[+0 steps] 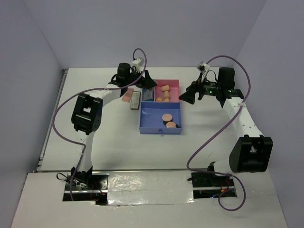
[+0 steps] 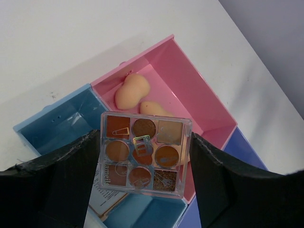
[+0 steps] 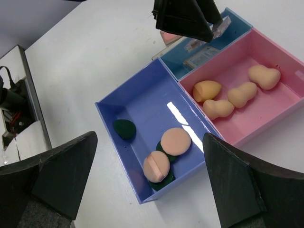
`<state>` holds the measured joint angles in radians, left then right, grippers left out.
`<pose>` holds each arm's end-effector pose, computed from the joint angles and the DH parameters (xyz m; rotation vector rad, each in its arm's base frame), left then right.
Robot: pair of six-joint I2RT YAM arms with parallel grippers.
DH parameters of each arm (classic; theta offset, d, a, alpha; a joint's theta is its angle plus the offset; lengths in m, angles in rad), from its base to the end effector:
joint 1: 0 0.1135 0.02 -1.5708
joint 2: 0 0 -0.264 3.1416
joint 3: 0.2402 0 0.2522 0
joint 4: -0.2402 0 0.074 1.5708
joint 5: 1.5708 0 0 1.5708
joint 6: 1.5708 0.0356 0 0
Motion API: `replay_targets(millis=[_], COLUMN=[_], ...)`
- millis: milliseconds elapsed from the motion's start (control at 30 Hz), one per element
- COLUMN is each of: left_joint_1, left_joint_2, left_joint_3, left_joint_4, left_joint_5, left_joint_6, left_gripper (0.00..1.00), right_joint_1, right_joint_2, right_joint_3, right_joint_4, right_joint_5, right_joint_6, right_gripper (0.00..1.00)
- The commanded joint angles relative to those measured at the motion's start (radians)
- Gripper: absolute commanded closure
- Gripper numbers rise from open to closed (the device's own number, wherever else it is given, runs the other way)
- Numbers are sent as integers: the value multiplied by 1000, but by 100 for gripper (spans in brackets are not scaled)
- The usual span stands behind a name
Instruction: Organize the makeup
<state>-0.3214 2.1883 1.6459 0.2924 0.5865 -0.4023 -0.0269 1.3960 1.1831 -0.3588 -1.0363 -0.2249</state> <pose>0.4815 -0.1811 0.2280 0.3595 1.8701 -1.0334 0.3044 0.0225 0.3305 -0.7641 1.8042 0.9299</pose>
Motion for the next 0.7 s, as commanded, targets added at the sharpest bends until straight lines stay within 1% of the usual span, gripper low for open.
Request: replay_targets(millis=[0,67,100,167,200,267,300,500,600,667], left_joint_1=[-1,1,1,1,1,-1,1,1,1,-1], left_joint_2=[27,37,41,44,44,50,54,48,19,-27], left_joint_3=[52,64,68,75,80,98,104,121,124,121], left_joint_4=[87,74,68,57,41,21,2,17,17,-10], left_joint_5=[47,35,20,4,-14,-20,-24,-16,-19,-53], left_joint_6=[-41,-38,-36,-27,-21,-10,-4,-18,-15,23], left_gripper=[62,51,44,36,21,13,1,1,1,1], right_joint_1=[-10,-11,-11,-11,-10,-11,-11,-13,-13,-15], right_joint_2=[-32,-29,-28,-25,-25,-22,-22,-18,-18,-18], right_joint_3=[-13,-13,-11,-11,-11,-11,-11,-11,-11,-8], right_joint_4=[38,38,37,38,40,38,38,35,32,27], right_joint_5=[-16,-18,-19,-21,-21,-21,-19,-16,-16,-11], right_joint_6=[-5,-4,-4,-4,-4,-4,-5,-8,-11,-14], right_gripper=[1,1,1,1,1,1,1,1,1,1])
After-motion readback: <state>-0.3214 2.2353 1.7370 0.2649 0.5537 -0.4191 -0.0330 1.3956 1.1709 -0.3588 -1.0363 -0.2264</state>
